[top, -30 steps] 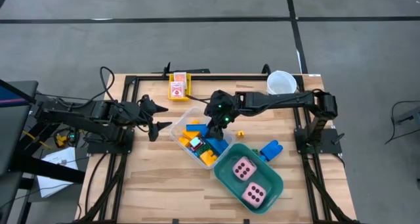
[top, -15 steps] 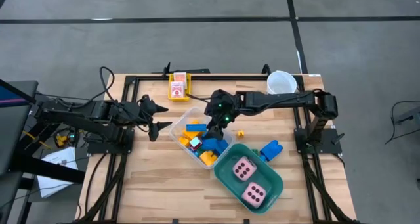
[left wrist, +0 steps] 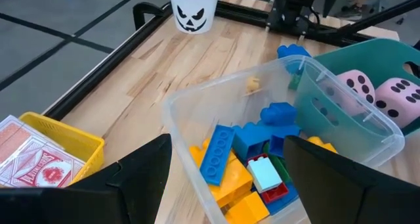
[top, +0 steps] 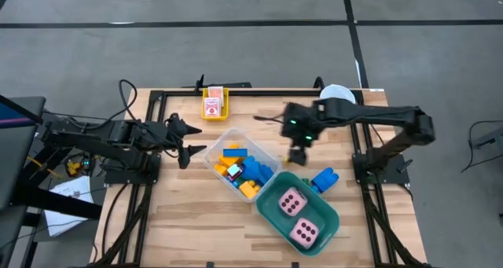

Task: Pick & Place Toys
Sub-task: Put the blue game pieces into the transparent bin

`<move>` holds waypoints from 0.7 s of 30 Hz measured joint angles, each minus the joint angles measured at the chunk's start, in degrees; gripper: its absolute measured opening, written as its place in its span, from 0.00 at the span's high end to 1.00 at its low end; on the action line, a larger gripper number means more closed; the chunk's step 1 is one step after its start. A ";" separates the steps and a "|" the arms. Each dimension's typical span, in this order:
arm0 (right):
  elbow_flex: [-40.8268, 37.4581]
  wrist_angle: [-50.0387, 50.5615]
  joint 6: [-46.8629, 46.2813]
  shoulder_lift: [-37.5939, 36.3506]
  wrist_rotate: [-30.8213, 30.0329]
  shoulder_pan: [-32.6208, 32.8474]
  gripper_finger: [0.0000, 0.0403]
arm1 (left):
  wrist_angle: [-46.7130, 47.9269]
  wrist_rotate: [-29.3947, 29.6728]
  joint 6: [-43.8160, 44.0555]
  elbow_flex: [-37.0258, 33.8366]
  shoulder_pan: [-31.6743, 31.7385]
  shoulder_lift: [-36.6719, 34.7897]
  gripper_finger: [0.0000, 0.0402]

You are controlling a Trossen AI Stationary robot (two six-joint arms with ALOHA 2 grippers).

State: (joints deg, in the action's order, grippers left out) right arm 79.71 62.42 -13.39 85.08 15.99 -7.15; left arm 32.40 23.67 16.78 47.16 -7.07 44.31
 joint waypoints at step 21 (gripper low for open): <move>-27.77 5.81 17.93 -27.67 -13.02 14.16 0.19 | -7.78 9.58 0.15 0.02 0.09 0.97 0.28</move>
State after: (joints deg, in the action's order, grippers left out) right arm 51.94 68.23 4.54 57.41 2.97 7.00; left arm 24.62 33.25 16.93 47.18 -6.98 45.29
